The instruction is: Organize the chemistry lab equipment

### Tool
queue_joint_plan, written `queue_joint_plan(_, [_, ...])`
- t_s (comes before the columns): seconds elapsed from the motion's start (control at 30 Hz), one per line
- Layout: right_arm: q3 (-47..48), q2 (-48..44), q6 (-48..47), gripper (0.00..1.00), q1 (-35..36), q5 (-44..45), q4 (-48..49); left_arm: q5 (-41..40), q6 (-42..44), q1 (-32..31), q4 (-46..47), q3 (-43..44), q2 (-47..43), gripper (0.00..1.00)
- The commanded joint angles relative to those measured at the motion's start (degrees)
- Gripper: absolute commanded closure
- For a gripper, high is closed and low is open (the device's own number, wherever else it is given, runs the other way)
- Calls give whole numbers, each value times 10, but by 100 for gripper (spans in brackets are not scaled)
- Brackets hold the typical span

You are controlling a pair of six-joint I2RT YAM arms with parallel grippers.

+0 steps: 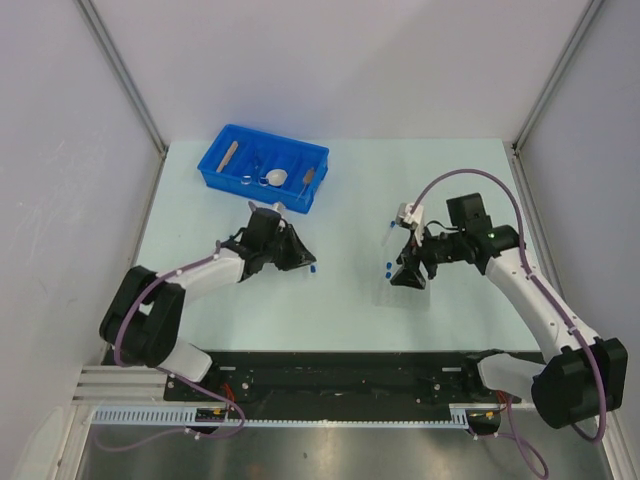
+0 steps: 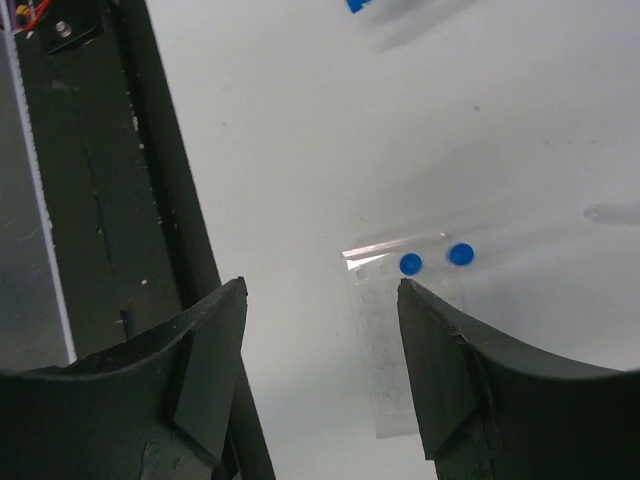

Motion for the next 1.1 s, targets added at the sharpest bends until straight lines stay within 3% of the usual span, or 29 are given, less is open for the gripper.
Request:
queue_joint_plan(0.0, [66, 22, 12, 33, 58, 14, -47, 97, -67, -3, 231, -45, -70, 76])
queue_joint_plan(0.2, [132, 77, 144, 33, 103, -9, 19, 47, -242, -15, 416, -133, -116, 76])
queue_joint_plan(0.33, [149, 100, 279, 32, 120, 10, 104, -49, -323, -51, 427, -165, -150, 76])
queue_joint_plan(0.5, [150, 128, 338, 28, 171, 84, 173, -117, -382, -86, 441, -166, -159, 77])
queue_joint_plan(0.67, [150, 146, 393, 27, 171, 107, 213, -102, -383, -88, 467, -159, -139, 78])
queue_joint_plan(0.8, [151, 145, 458, 26, 118, 46, 260, -65, -363, -87, 503, -159, -116, 81])
queue_joint_plan(0.9, [155, 144, 423, 23, 95, 20, 262, -22, -358, -88, 554, -164, -83, 82])
queue_joint_plan(0.97, [164, 144, 388, 15, 95, 12, 244, 10, -359, -87, 604, -166, -57, 83])
queue_joint_plan(1.07, [165, 161, 444, 12, 87, 1, 256, 29, -347, -88, 642, -177, -41, 86])
